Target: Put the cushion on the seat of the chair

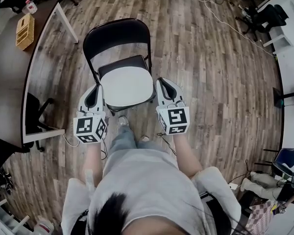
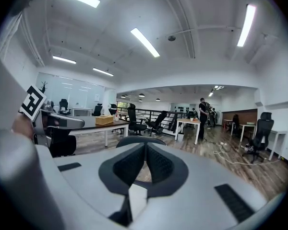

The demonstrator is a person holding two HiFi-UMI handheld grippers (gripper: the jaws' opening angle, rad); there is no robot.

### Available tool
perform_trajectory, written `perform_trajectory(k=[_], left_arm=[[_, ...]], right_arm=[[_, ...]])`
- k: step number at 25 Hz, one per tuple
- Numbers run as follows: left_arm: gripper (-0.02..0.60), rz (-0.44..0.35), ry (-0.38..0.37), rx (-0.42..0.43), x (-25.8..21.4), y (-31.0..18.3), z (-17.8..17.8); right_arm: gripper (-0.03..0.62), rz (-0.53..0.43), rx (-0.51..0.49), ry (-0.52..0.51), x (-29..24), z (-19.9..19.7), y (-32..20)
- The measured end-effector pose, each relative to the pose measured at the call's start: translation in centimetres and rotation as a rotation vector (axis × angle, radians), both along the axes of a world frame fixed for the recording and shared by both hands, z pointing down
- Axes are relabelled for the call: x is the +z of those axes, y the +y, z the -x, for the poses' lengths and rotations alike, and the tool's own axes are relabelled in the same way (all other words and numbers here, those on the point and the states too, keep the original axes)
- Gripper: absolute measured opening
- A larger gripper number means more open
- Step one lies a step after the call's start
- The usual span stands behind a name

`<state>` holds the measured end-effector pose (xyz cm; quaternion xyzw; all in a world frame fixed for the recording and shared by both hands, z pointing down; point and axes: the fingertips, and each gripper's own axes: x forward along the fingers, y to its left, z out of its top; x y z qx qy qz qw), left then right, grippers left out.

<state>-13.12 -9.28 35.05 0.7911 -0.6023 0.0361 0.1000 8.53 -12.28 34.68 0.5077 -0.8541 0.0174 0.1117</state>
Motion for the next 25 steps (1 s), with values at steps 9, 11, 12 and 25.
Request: perform_trajectory(k=[9, 11, 12, 25], left_arm=[[0.014, -0.083, -0.045, 0.001, -4.8, 2.4, -1.6], [0.014, -0.088, -0.047, 0.005, -5.5, 3.0, -1.9], [0.014, -0.09, -0.05, 0.007, -5.7, 3.3, -2.0], [0.014, -0.157, -0.07, -0.036, -8.8, 5.6, -2.1]], right_arm=[[0.018, -0.067, -0.032, -0.046, -4.1, -0.8, 2.3], [0.018, -0.082, -0.03, -0.059, -4.8, -1.2, 2.8], [0.018, -0.089, -0.029, -0.063, -5.2, -1.3, 3.1], [0.018, -0.179, -0.012, -0.066, -8.5, -3.2, 4.8]])
